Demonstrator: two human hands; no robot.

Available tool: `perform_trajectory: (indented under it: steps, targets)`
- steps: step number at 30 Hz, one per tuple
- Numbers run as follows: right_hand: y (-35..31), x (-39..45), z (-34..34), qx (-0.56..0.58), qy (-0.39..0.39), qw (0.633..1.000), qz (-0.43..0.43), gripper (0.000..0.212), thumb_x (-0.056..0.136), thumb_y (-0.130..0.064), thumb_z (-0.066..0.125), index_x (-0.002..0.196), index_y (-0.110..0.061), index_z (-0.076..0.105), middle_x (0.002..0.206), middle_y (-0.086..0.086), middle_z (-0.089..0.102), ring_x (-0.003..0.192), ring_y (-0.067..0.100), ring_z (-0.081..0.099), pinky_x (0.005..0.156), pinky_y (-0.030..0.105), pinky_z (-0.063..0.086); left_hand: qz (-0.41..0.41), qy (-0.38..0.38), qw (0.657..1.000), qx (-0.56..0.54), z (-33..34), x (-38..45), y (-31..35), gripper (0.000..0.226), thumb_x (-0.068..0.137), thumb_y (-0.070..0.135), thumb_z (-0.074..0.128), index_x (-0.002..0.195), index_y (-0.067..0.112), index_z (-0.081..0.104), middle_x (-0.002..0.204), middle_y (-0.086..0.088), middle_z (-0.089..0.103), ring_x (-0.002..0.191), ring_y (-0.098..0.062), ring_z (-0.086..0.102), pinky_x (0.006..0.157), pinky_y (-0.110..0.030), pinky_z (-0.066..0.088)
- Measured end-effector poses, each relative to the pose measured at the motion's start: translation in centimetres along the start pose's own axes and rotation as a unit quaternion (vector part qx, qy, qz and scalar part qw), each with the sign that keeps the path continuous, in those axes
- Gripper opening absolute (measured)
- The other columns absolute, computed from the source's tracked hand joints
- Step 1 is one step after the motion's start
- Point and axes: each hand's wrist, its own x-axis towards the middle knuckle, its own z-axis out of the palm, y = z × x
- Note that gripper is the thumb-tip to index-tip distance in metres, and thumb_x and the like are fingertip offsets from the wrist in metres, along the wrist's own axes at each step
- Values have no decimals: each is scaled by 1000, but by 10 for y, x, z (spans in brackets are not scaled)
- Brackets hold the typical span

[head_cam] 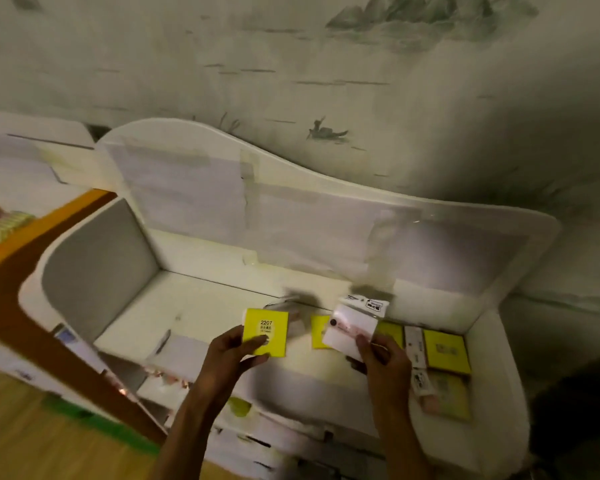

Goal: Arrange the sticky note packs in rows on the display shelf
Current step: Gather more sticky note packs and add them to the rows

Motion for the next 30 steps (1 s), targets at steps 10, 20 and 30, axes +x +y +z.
perform_trajectory:
  steps: [10,20,30]
  targets:
    - [-7,-74,127,1,-125,992,24,4,86,-3,69,89,-5,66,90,14,74,76,27,73,57,29,58,39,66,995,-58,-135,-37,41,18,89,-1,61,104,3,70,105,-16,74,89,-24,72,79,-33,58]
    - [-10,-234,302,-46,-178,983,8,9,84,-7,72,88,-14,68,84,-3,75,74,10,73,58,23,57,74,81,990,-87,-336,-84,93,25,91,4,61,115,4,67,108,-15,73,97,-30,71,78,-33,59]
    - [15,-356,481,-57,-259,964,20,15,83,-15,75,96,-18,68,99,-2,74,95,15,70,75,37,62,114,148,979,-87,-545,-102,143,23,91,5,62,113,4,68,108,-14,73,95,-28,71,84,-38,58]
